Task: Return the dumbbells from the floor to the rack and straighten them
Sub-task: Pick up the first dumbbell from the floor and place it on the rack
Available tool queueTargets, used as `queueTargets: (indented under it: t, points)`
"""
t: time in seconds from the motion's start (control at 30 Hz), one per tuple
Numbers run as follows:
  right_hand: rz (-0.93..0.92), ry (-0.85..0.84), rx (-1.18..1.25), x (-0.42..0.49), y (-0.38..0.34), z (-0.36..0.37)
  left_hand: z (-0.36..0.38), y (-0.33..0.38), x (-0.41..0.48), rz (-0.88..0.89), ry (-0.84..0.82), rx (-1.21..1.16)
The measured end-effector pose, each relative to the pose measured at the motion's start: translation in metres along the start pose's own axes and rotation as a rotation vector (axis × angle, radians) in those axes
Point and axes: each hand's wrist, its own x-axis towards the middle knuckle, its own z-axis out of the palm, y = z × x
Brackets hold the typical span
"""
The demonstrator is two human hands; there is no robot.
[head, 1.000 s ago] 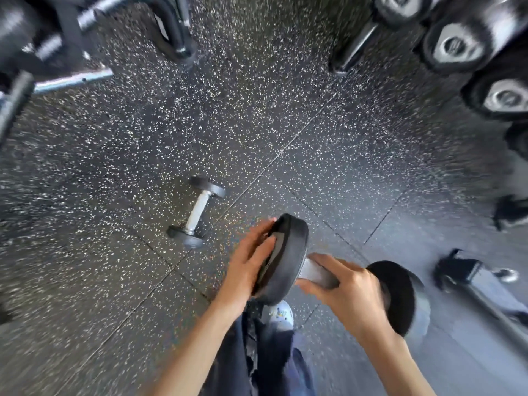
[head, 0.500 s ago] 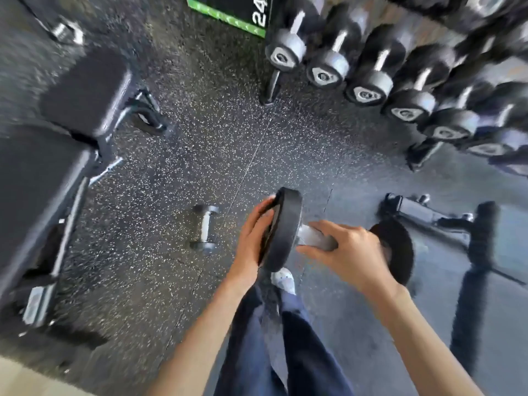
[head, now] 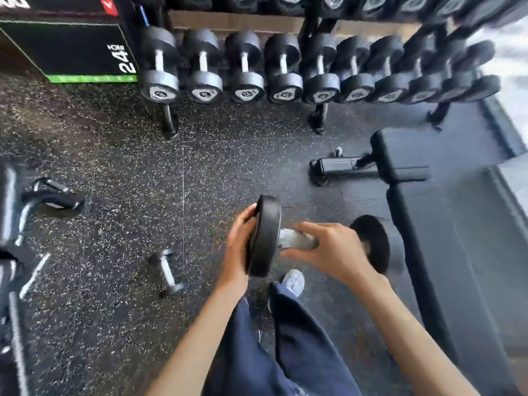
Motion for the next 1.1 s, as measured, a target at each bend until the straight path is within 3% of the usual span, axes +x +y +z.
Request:
queueTargets:
  t: [0.5,0.73,1.1]
  points:
    - [0.444,0.054,0.079,-0.058,0.153,-0.073,0.183,-0.062,0.042,-0.163,-0.274,0.241]
    - [0.523,0.107,0.096,-0.059,0.218,-0.114,0.258,-0.084,0.067,-0.192,-0.385,0.331]
    - [0.515,0.135,-0.010,-0.010,0.280,-0.149,0.326,-0.086,0.128,-0.229,-0.382,0.282]
